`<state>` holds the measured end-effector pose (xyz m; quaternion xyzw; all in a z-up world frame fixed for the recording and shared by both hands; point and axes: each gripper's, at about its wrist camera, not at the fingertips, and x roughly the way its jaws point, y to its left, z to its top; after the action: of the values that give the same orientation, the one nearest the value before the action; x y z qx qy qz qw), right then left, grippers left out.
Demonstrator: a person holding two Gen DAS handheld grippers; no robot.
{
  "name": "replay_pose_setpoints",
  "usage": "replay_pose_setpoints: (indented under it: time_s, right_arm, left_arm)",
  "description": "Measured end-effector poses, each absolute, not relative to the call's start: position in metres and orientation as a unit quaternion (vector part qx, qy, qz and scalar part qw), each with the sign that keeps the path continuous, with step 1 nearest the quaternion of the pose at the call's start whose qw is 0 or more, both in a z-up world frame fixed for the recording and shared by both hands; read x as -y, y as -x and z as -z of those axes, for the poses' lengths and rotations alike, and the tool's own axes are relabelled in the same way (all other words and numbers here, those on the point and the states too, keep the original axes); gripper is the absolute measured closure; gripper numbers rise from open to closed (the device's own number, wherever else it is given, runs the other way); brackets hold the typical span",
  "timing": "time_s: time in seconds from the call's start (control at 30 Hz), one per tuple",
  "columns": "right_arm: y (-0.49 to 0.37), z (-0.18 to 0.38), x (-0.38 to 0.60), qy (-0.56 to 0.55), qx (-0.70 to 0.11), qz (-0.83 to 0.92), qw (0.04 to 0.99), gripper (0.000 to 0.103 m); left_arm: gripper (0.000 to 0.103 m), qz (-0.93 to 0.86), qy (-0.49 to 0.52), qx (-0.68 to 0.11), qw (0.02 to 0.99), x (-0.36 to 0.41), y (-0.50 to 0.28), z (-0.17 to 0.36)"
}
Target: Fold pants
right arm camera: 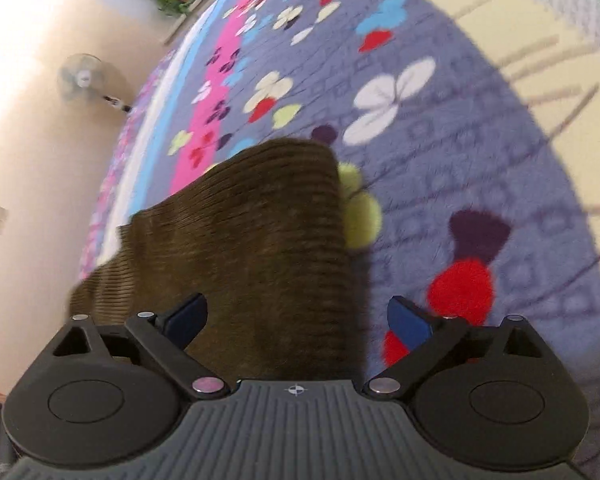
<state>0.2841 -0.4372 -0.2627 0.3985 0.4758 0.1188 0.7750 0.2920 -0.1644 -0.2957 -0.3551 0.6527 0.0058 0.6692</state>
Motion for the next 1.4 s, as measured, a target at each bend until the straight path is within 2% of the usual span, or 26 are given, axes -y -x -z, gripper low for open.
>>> replay_pose_setpoints:
  time_s: [0.13, 0.2, 0.3, 0.4, 0.47, 0.5, 0.53, 0.57, 0.63, 0.73, 0.93, 1.03, 1.17, 1.4]
  right_arm:
    - [-0.285, 0.269, 0.441, -0.439, -0.466, -0.116, 0.759, 0.006]
    - [-0.289, 0.270, 0.439, -0.448, -0.465, -0.124, 0.753, 0.006]
    - [-0.297, 0.269, 0.429, -0.435, -0.471, -0.132, 0.756, 0.012]
    - [-0.292, 0.269, 0.427, -0.429, -0.466, -0.126, 0.764, 0.016]
    - [-0.280, 0.275, 0.431, -0.459, -0.460, -0.110, 0.752, 0.025]
    - [-0.275, 0.277, 0.430, -0.465, -0.458, -0.103, 0.750, 0.029]
    - [-0.271, 0.275, 0.428, -0.457, -0.461, -0.090, 0.756, 0.039]
    - [-0.269, 0.273, 0.425, -0.438, -0.467, -0.074, 0.765, 0.063]
    - [-0.272, 0.265, 0.416, -0.396, -0.485, -0.055, 0.778, 0.077]
    - [-0.284, 0.235, 0.394, -0.329, -0.516, -0.030, 0.790, 0.085]
    - [-0.305, 0.149, 0.339, -0.261, -0.537, -0.025, 0.802, 0.087]
    - [-0.319, 0.108, 0.303, -0.248, -0.531, -0.026, 0.810, 0.087]
    - [-0.343, 0.058, 0.222, -0.162, -0.501, -0.022, 0.850, 0.088]
    - [-0.385, 0.036, 0.052, -0.060, -0.503, -0.046, 0.861, 0.088]
  left_arm:
    - [0.000, -0.037, 0.348, -0.670, 0.655, 0.171, -0.304, 0.293]
    - [0.000, -0.039, 0.377, -0.678, 0.630, 0.164, -0.310, 0.295]
    - [0.000, -0.038, 0.413, -0.675, 0.610, 0.149, -0.310, 0.303]
    - [0.007, -0.036, 0.398, -0.679, 0.615, 0.148, -0.309, 0.293]
    - [0.034, 0.000, 0.401, -0.671, 0.624, 0.145, -0.313, 0.284]
    - [0.037, 0.002, 0.404, -0.668, 0.625, 0.143, -0.316, 0.282]
    - [0.048, 0.003, 0.412, -0.662, 0.626, 0.138, -0.317, 0.284]
    - [0.059, -0.002, 0.411, -0.668, 0.620, 0.134, -0.317, 0.290]
    - [0.061, 0.010, 0.419, -0.664, 0.619, 0.126, -0.310, 0.297]
    - [0.063, 0.030, 0.424, -0.665, 0.614, 0.119, -0.309, 0.295]
    - [0.064, 0.100, 0.505, -0.652, 0.557, 0.067, -0.314, 0.276]
    - [0.060, 0.138, 0.536, -0.636, 0.539, 0.029, -0.319, 0.255]
    - [0.052, 0.185, 0.590, -0.595, 0.513, -0.041, -0.330, 0.237]
    - [0.046, 0.184, 0.669, -0.523, 0.495, -0.179, -0.340, 0.247]
